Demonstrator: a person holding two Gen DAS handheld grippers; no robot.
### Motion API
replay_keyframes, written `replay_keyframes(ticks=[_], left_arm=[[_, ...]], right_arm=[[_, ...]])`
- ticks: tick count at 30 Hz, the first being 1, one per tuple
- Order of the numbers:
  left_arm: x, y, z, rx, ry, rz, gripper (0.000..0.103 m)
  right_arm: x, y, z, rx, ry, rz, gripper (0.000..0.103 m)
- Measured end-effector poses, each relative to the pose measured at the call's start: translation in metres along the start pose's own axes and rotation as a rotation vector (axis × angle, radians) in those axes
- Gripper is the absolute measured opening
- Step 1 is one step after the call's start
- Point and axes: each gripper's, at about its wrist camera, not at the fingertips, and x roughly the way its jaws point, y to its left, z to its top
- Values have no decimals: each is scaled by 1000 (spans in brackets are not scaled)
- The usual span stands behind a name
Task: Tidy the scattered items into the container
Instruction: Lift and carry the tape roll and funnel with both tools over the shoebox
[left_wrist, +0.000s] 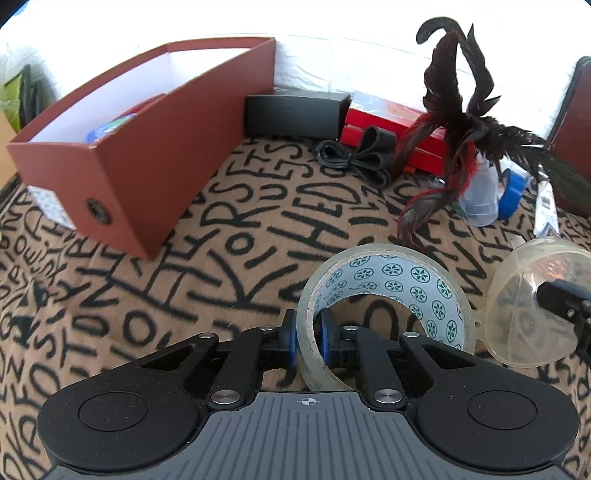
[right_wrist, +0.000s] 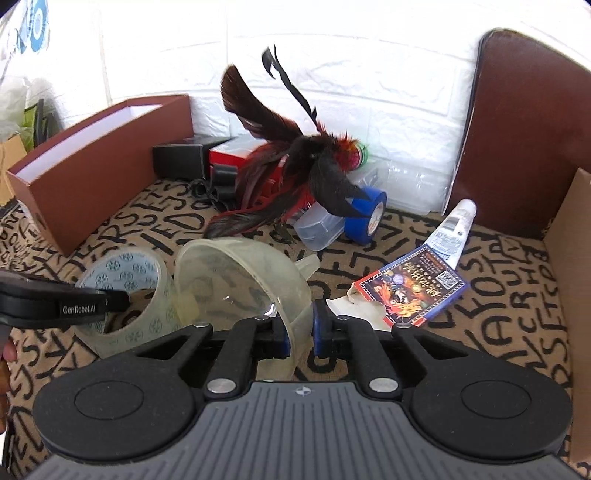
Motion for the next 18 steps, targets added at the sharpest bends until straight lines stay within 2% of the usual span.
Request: replay_keyframes(ticks=[10, 18], left_arm=[[-51, 24, 0, -20, -69, 9, 8], [-91, 62, 21, -62, -149, 29, 8]], right_arm=[[-42, 23, 10, -60, -84, 31, 9], [-55, 44, 39, -86, -114, 126, 9]])
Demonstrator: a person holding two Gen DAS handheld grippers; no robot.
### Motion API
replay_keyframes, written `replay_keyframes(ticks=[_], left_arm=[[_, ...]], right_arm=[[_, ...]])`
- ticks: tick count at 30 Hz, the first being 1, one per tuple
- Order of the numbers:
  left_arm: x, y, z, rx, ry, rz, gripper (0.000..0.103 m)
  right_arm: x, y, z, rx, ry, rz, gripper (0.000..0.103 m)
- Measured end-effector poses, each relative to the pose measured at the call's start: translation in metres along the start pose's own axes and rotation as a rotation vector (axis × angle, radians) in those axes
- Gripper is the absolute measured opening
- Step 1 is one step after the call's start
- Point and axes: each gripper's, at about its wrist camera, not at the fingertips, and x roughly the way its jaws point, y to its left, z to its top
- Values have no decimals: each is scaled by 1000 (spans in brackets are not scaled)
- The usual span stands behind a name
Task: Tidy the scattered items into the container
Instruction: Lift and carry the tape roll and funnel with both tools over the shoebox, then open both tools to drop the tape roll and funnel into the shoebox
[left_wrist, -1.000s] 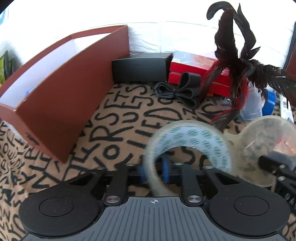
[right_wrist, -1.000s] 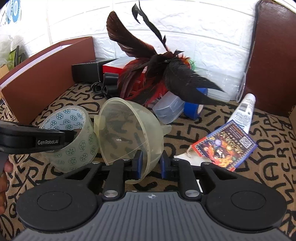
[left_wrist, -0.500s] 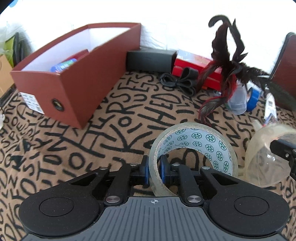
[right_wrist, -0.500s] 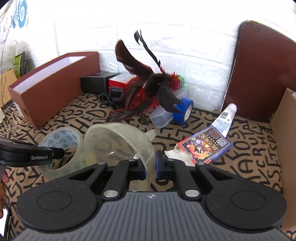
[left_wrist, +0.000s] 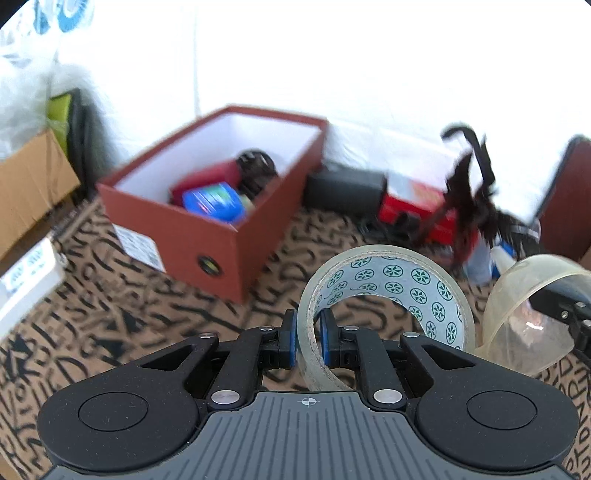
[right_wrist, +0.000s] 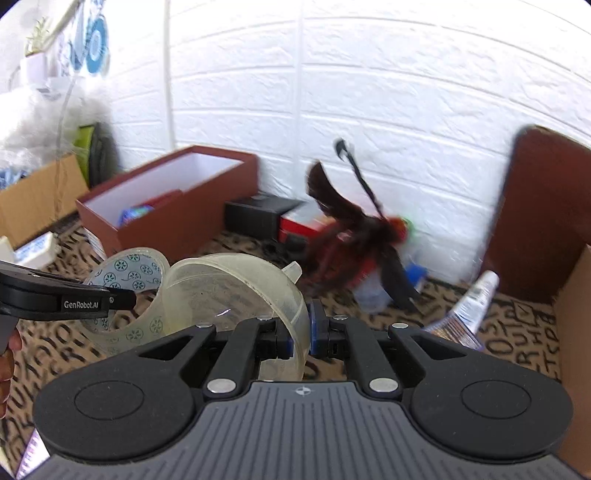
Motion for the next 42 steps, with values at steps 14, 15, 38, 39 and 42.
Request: replay_keyframes(ticks=[14, 15, 38, 39, 42], left_arm=[[1, 82, 109, -66, -97, 142, 9], [9, 89, 115, -78, -87, 143, 9], [145, 134, 155, -54, 11, 169, 15], [146, 133, 155, -50, 5, 161, 38], [136, 125, 151, -13, -62, 104, 84]], right_arm=[[47, 60, 113, -72, -34, 129, 9], [56, 64, 119, -73, -27, 132, 9], [252, 93, 175, -59, 54, 80, 10], [257, 93, 173, -64, 60, 74, 10], [264, 97, 170, -93, 66, 47, 40]])
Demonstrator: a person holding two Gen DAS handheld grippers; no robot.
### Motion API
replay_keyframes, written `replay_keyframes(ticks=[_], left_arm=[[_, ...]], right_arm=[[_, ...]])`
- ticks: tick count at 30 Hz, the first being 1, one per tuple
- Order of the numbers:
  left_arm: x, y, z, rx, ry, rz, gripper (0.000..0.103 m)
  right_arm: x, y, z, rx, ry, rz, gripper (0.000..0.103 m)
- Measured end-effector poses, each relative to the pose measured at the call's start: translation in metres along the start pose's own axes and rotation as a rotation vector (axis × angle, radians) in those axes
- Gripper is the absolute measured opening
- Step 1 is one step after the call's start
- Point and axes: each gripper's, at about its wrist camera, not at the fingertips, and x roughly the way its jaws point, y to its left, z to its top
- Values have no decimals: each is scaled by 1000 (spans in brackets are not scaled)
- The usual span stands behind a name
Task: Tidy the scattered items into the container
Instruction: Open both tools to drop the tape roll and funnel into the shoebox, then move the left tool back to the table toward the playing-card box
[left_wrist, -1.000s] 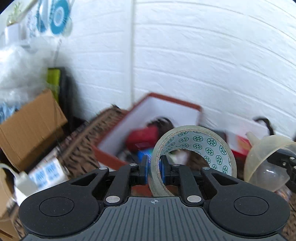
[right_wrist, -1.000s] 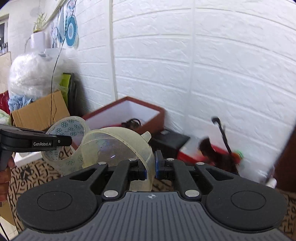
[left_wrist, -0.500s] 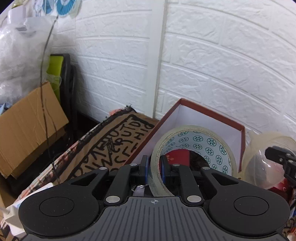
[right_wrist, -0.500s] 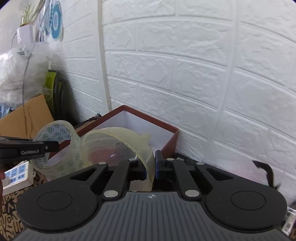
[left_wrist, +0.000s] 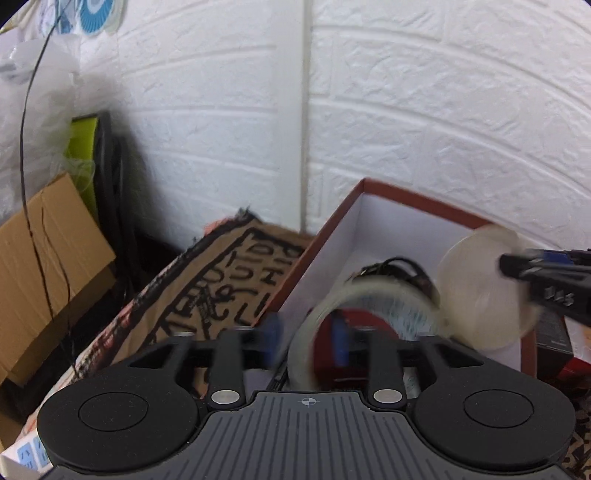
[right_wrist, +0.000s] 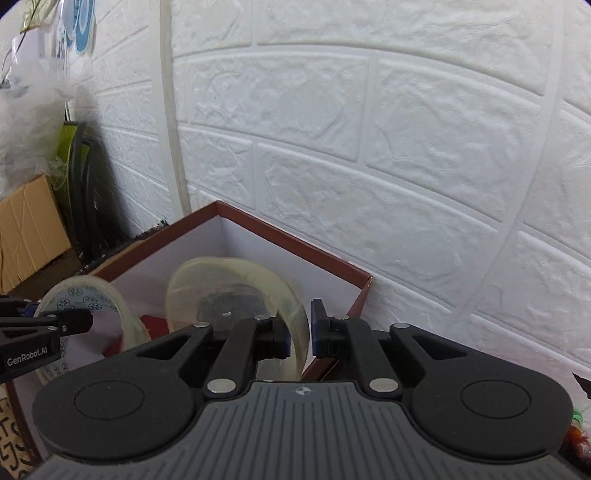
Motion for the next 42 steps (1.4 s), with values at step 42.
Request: replay_keyframes(ticks=[42], left_arm=[[-213, -202, -142, 261, -237, -63, 103]], right_arm=[[-262, -121, -187, 290, -27, -59, 103]])
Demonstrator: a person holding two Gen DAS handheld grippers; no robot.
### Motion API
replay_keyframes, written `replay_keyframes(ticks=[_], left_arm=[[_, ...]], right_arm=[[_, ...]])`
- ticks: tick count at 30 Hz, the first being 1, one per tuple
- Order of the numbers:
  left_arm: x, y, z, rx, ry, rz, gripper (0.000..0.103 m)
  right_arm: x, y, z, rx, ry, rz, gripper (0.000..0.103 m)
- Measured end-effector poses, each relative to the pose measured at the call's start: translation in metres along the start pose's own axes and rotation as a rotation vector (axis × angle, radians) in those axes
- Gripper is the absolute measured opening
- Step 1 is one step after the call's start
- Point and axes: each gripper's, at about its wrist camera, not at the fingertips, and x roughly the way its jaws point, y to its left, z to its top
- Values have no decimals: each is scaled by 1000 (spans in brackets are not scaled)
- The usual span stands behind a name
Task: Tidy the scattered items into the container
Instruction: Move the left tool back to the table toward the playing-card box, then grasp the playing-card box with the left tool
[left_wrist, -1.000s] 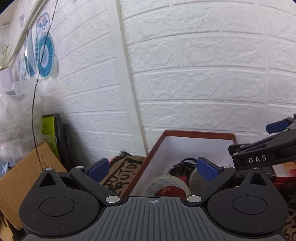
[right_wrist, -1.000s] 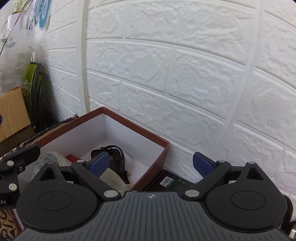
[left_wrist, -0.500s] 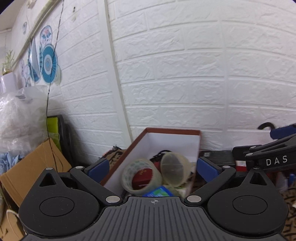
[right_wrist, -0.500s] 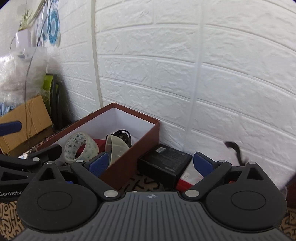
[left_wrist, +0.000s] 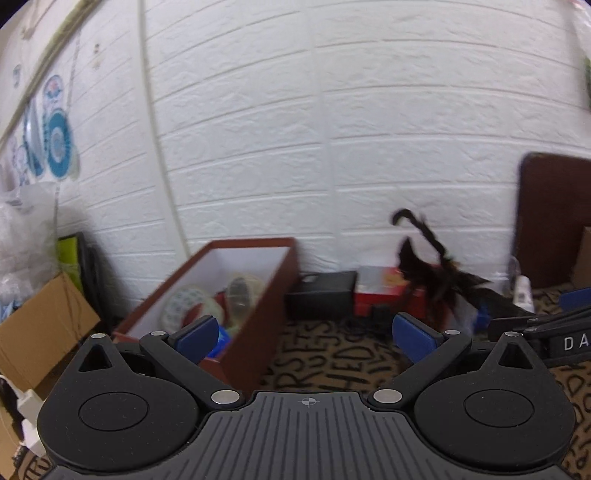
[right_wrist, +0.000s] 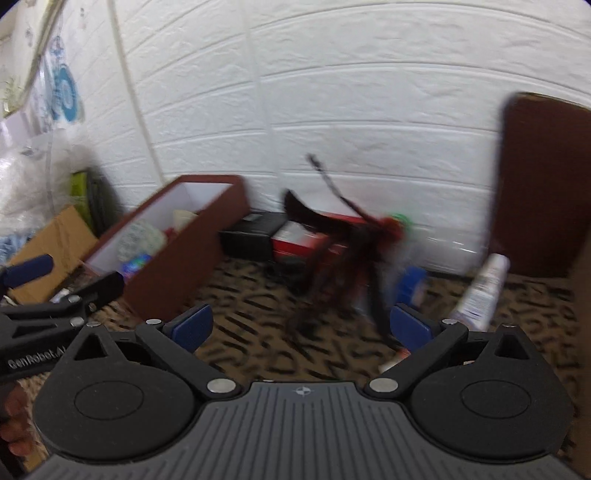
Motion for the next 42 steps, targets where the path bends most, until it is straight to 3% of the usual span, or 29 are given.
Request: replay_keyframes(ticks=[3, 9, 13, 19, 24, 27, 37, 42], left_arm=[[-1, -22, -15, -1, 37, -44, 103], [9, -60, -46, 0, 115, -124, 103], [25, -75, -55, -8, 174, -130, 103], [48, -87, -50, -21, 175, -201, 103], [71, -111, -41, 44, 166, -260, 102], [89, -125, -39, 78, 187, -312, 96], [149, -160, -31, 92, 275, -423, 90], [171, -164, -33, 49, 354, -458, 75]], right_arm=[[-12, -20, -17, 11, 15, -105, 103], [-23, -58, -61, 0, 43, -60, 103], [-20, -63, -79, -81, 24, -115, 102], [-3, -87, -83, -29, 11, -124, 102], [20, -94, -86, -52, 27, -151, 98], [34, -96, -88, -48, 39, -147, 95], [71, -104, -84, -22, 35, -95, 94], [82, -112, -81, -8, 20, -81, 88]])
